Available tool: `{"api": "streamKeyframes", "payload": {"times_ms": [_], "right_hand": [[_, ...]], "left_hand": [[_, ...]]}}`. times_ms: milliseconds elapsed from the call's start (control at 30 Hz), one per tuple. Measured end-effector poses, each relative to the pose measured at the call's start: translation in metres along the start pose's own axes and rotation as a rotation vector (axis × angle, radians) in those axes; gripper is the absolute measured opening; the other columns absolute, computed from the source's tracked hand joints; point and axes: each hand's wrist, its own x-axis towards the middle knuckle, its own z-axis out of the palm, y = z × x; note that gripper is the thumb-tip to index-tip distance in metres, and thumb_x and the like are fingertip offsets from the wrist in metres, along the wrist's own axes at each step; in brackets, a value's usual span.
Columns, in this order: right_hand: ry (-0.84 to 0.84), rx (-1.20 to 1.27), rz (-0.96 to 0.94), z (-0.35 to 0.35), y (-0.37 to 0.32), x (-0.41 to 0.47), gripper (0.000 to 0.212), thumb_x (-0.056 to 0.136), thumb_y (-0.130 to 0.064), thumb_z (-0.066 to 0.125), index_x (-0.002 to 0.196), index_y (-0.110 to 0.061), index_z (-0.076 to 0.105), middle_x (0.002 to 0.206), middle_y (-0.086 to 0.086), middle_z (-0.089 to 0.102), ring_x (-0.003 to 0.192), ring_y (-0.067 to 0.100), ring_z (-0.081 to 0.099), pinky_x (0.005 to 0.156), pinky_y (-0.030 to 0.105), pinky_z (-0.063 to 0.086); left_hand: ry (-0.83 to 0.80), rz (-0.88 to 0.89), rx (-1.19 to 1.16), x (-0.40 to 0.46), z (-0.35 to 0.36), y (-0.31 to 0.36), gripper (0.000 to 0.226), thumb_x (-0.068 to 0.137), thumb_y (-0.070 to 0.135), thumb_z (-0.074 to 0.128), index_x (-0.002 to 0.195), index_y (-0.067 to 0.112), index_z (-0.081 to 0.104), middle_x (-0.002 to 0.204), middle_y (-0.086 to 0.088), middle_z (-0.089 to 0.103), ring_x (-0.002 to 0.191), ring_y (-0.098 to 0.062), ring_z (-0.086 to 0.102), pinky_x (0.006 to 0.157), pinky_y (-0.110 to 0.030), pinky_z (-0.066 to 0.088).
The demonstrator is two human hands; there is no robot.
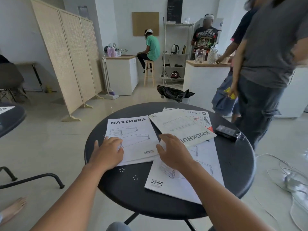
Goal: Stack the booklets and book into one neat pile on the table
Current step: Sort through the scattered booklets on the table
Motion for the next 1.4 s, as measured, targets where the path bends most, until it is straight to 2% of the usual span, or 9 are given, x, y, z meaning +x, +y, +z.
{"api": "streamKeyframes", "payload": {"times_ms": [167, 233, 333, 500, 600, 733, 1000, 1200, 1400], "right_hand": [[0.113, 0.019, 0.052, -0.027, 0.026, -0.032, 0.025, 0.097, -0.025, 0.054, 0.107, -0.018, 0.076, 0.113, -0.001, 0.076, 0.105, 0.024, 0.069, 0.087, 0.036, 0.055], [0.145, -0.001, 0.126, -0.036, 0.041, -0.046, 0.027, 0.098, -0.025, 0.054, 0.114, -0.020, 0.075, 0.118, -0.002, 0.075, 0.107, 0.023, 0.069, 0.090, 0.035, 0.055], [0.057, -0.114, 0.272, -0.046, 0.064, -0.066, 0.046, 0.101, -0.035, 0.048, 0.144, -0.018, 0.055, 0.147, -0.001, 0.057, 0.135, 0.021, 0.052, 0.112, 0.036, 0.039], [-0.098, -0.178, 0.323, -0.046, 0.085, -0.085, 0.065, 0.104, -0.048, 0.032, 0.159, -0.013, 0.026, 0.167, 0.000, 0.023, 0.156, 0.018, 0.011, 0.127, 0.039, 0.005], [-0.054, -0.133, 0.361, -0.045, 0.089, -0.084, 0.062, 0.100, -0.051, 0.041, 0.149, -0.014, 0.042, 0.159, 0.002, 0.037, 0.153, 0.022, 0.021, 0.125, 0.040, 0.016], [0.123, -0.128, 0.536, -0.053, 0.086, -0.078, 0.060, 0.084, -0.059, 0.062, 0.120, -0.010, 0.056, 0.127, 0.008, 0.062, 0.125, 0.031, 0.048, 0.104, 0.041, 0.042], [0.005, 0.019, 0.714, -0.070, 0.070, -0.064, 0.077, 0.074, -0.036, 0.087, 0.129, 0.000, 0.047, 0.132, 0.021, 0.053, 0.124, 0.037, 0.050, 0.102, 0.044, 0.046], [0.102, 0.295, 0.741, -0.073, 0.075, -0.066, 0.029, 0.077, -0.015, 0.082, 0.092, -0.001, 0.061, 0.100, 0.013, 0.069, 0.096, 0.030, 0.067, 0.081, 0.040, 0.059], [0.156, 0.390, 0.694, -0.069, 0.069, -0.063, 0.024, 0.084, -0.010, 0.062, 0.107, -0.006, 0.061, 0.107, 0.010, 0.067, 0.091, 0.027, 0.063, 0.070, 0.032, 0.053]], "left_hand": [[-0.016, 0.157, 0.033, -0.017, 0.002, 0.044, 0.054, 0.101, 0.042, 0.032, 0.152, 0.025, 0.032, 0.162, 0.009, 0.027, 0.153, -0.018, 0.008, 0.122, -0.052, 0.003], [-0.049, 0.217, 0.023, -0.025, 0.008, 0.061, 0.055, 0.102, 0.044, 0.030, 0.153, 0.024, 0.030, 0.163, 0.009, 0.025, 0.153, -0.018, 0.008, 0.122, -0.053, 0.003], [-0.088, 0.253, 0.002, -0.029, 0.019, 0.076, 0.055, 0.102, 0.046, 0.029, 0.153, 0.026, 0.029, 0.163, 0.008, 0.023, 0.153, -0.018, 0.008, 0.121, -0.055, 0.004], [-0.058, 0.241, -0.054, -0.032, 0.030, 0.081, 0.052, 0.102, 0.046, 0.030, 0.151, 0.030, 0.034, 0.162, 0.009, 0.026, 0.152, -0.014, 0.014, 0.121, -0.054, 0.004], [-0.048, 0.229, -0.095, -0.030, 0.031, 0.079, 0.050, 0.101, 0.046, 0.033, 0.148, 0.031, 0.039, 0.160, 0.011, 0.029, 0.150, -0.011, 0.017, 0.122, -0.053, 0.004], [-0.034, 0.228, -0.094, -0.028, 0.034, 0.078, 0.051, 0.099, 0.046, 0.035, 0.147, 0.030, 0.041, 0.159, 0.011, 0.031, 0.149, -0.009, 0.019, 0.122, -0.053, 0.004], [-0.026, 0.243, -0.085, -0.035, 0.031, 0.078, 0.050, 0.098, 0.038, 0.038, 0.147, 0.030, 0.040, 0.158, 0.011, 0.033, 0.147, -0.009, 0.023, 0.122, -0.053, 0.005], [-0.041, 0.240, -0.087, -0.035, 0.030, 0.079, 0.052, 0.097, 0.036, 0.037, 0.149, 0.030, 0.036, 0.158, 0.012, 0.030, 0.148, -0.008, 0.021, 0.122, -0.051, 0.003], [-0.036, 0.246, -0.081, -0.035, 0.031, 0.077, 0.052, 0.097, 0.037, 0.038, 0.149, 0.030, 0.036, 0.159, 0.011, 0.030, 0.148, -0.009, 0.020, 0.122, -0.052, 0.004]]}}
